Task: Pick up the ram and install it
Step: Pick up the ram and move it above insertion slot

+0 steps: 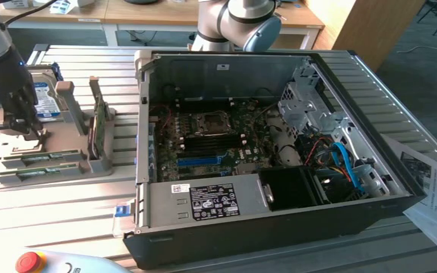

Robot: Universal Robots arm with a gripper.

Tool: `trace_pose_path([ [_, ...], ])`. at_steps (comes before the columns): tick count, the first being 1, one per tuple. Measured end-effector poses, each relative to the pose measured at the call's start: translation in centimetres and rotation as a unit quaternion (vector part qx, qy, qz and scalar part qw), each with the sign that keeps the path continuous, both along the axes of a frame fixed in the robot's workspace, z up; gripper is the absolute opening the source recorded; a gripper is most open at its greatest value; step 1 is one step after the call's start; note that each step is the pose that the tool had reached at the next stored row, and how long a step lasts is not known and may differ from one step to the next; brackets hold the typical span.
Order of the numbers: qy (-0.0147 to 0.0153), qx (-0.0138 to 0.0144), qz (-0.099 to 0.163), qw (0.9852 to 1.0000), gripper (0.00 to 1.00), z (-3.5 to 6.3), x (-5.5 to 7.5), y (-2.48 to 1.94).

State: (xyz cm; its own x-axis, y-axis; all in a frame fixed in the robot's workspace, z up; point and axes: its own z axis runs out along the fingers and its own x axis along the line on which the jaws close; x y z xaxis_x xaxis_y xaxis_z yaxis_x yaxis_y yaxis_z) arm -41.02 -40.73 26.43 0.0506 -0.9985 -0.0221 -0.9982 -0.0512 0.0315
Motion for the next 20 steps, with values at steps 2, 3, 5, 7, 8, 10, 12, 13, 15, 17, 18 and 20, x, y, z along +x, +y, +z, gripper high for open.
trace_pose_path([
  [2, 0.0000, 0.0000, 0.000, 1.0000, 0.31, -0.01, 0.0, -0.28],
  [3, 0.0000, 0.0000, 0.000, 1.0000, 0.31, 0.00, 0.0, -0.42],
  [5, -0.0001, 0.0001, 0.000, 1.0000, 0.31, -0.01, 0.0, -0.73],
  [7, 0.0000, 0.0000, 0.000, 1.0000, 0.31, -0.01, 0.0, -1.05],
  [8, 0.0000, 0.0000, 0.000, 1.0000, 0.31, 0.00, 0.0, -1.22],
  [10, 0.0000, 0.0000, 0.000, 1.0000, 0.31, 0.00, 0.0, -1.56],
  [12, -0.0001, 0.0001, 0.000, 1.0000, 0.31, -0.01, 0.0, -1.87],
  [13, 0.0000, 0.0000, 0.000, 1.0000, 0.31, -0.01, 0.0, -2.02],
  [15, 0.0000, 0.0000, 0.000, 1.0000, 0.31, 0.00, 0.0, -2.30],
  [17, 0.0000, 0.0000, 0.000, 1.0000, 0.31, 0.00, 0.0, -2.53],
  [18, 0.0000, 0.0000, 0.000, 1.0000, 0.31, 0.00, 0.0, -2.65],
  [20, 0.0000, 0.0000, 0.000, 1.0000, 0.31, 0.00, 0.0, -2.85],
])
